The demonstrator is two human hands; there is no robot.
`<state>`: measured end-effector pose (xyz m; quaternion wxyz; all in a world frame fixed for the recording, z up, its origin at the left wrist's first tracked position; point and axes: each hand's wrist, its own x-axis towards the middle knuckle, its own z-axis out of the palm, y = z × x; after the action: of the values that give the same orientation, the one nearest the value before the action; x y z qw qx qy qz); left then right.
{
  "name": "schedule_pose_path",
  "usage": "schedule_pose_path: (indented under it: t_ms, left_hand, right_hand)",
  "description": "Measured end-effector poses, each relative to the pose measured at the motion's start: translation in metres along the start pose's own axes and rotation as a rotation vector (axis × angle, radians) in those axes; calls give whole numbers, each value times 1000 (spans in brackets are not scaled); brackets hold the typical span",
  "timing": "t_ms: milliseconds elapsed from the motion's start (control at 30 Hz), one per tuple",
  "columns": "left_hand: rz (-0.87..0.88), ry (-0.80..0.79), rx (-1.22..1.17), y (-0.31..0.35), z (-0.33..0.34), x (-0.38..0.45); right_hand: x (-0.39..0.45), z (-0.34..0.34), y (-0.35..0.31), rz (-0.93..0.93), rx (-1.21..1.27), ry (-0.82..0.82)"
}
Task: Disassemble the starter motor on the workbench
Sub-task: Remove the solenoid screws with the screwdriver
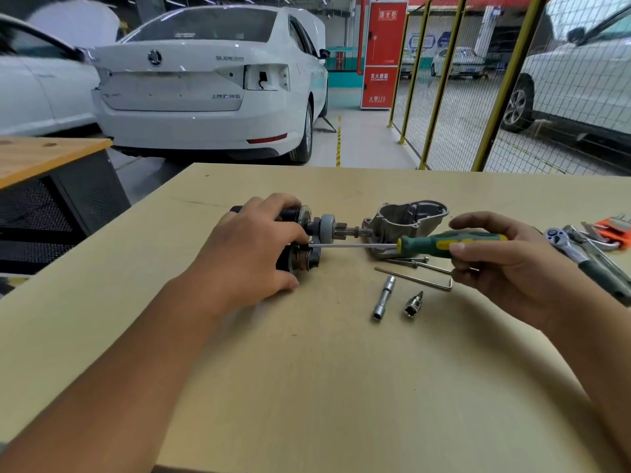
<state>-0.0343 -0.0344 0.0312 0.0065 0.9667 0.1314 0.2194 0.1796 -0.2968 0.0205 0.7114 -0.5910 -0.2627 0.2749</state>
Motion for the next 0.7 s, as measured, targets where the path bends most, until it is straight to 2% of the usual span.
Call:
schedule_pose_path:
  t_ms: [167, 333, 433, 600, 700]
  left_hand:
    - [-18, -43, 131, 7, -1, 0]
    - [-35, -8, 256, 18, -2, 2]
    - [-54, -26, 243, 17, 0, 0]
    - [-45, 52, 137, 17, 0, -1]
    - [-64, 84, 124, 15, 4, 0]
  right_hand:
    - [-3, 6, -2, 86, -116, 60]
    - [-1, 3, -3, 26, 6, -11]
    - [-1, 1, -1, 18, 6, -29]
    - [-1, 4, -2, 170, -209, 55]
    - [-1, 3, -1, 119, -135, 30]
